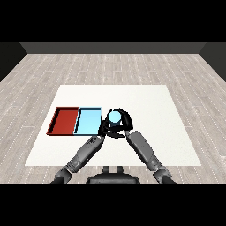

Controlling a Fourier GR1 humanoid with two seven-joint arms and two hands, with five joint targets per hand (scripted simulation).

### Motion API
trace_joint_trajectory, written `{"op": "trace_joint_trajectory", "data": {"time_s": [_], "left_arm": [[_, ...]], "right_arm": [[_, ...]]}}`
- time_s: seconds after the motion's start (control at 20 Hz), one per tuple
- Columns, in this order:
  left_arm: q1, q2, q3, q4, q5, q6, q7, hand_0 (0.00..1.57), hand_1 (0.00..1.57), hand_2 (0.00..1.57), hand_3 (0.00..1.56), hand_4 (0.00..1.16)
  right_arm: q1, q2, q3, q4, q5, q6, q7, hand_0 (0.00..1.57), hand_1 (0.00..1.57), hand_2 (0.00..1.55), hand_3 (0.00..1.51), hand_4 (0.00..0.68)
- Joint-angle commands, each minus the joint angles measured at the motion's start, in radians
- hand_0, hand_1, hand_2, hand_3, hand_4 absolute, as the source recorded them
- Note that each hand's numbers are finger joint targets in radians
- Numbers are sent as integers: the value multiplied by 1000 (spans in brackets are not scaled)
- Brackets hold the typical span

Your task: Pick the blue can and put it in the blue box

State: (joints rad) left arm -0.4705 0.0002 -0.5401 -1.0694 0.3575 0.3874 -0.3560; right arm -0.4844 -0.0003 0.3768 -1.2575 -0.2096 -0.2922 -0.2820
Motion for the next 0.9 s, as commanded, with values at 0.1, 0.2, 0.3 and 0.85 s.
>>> {"op": "trace_joint_trajectory", "data": {"time_s": [0.1, 0.2, 0.3, 0.85], "left_arm": [[-80, 0, -56, 45, 84, 71, -20, 0, 0, 0, 0, 0], [-45, 0, -64, 48, 66, 37, -35, 0, 0, 0, 0, 0], [-65, 0, -69, 32, 78, 59, -25, 0, 0, 0, 0, 0], [-148, 1, -144, 109, 176, 151, -29, 0, 0, 0, 0, 0]], "right_arm": [[-29, 0, 8, -42, -7, -27, 76, 1426, 1426, 1457, 1369, 533], [25, 0, 33, 34, -25, -3, -59, 1440, 1440, 1465, 1380, 531], [16, 0, 41, -52, -13, -22, 38, 1455, 1455, 1462, 1366, 525], [-95, 0, 106, -44, -60, -85, 70, 1446, 1446, 1447, 1363, 497]]}}
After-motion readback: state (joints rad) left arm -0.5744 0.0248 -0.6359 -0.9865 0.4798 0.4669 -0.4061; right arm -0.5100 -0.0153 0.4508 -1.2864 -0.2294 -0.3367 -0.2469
